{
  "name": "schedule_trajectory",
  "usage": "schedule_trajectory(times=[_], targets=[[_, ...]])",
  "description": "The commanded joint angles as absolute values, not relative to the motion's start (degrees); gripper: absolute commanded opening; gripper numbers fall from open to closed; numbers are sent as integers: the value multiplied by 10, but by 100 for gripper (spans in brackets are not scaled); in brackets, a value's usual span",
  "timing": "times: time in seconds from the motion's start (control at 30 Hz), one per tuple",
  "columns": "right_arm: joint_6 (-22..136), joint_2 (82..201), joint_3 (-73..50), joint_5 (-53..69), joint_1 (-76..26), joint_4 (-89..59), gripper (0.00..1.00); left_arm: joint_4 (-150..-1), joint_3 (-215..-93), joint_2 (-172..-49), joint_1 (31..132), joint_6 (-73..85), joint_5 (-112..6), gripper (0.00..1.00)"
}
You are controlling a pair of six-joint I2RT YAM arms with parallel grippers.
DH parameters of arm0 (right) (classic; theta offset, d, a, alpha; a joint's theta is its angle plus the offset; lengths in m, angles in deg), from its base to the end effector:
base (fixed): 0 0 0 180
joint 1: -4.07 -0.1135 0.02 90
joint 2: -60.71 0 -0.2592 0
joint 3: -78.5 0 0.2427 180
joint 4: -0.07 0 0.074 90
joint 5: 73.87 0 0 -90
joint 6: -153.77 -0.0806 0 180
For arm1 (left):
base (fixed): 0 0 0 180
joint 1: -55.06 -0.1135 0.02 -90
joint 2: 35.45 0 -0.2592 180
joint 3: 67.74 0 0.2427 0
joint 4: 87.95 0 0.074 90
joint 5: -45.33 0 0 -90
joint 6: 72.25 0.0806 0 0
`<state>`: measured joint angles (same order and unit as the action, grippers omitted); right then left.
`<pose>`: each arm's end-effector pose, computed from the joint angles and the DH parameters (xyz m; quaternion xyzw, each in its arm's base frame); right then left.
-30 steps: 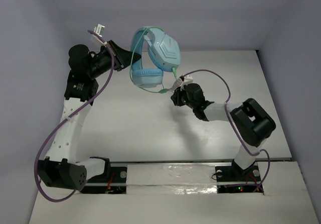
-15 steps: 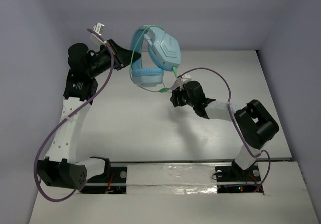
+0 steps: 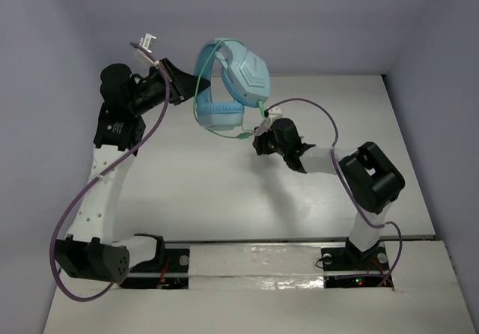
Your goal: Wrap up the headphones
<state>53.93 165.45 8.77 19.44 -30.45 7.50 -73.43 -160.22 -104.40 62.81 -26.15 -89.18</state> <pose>0.3500 0.2351 0.1534 -0.1681 0.8384 0.1727 0.4890 0.2691 -0.0936 0.4729 0.0873 0.6607 -0.5280 0.5264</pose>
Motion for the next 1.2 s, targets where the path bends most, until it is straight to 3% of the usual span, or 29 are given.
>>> schedule_trajectory(times=[0.0,0.17,0.3,0.47,0.6,0.83,0.87,0.9,1.17], targets=[[535,1642,85,214,-301,137,58,-759,-1641,-1024,624,-272,-895,0],[538,1640,78,222,-301,112,54,-761,-1632,-1024,624,-269,-895,0],[555,1646,76,228,-296,114,58,-766,-1635,-1025,624,-272,-898,0],[569,1695,9,167,-296,64,56,-759,-1645,-1024,624,-272,-900,0],[557,1701,31,129,-296,105,55,-759,-1647,-1026,624,-270,-898,0],[521,1729,34,116,-296,156,23,-775,-1650,-1028,624,-289,-899,0],[517,1727,35,111,-296,156,8,-773,-1652,-1027,624,-288,-892,0],[513,1719,36,105,-296,156,3,-772,-1652,-1027,624,-289,-887,0],[454,1632,118,119,-366,138,0,-829,-1642,-1054,624,-349,-733,0]])
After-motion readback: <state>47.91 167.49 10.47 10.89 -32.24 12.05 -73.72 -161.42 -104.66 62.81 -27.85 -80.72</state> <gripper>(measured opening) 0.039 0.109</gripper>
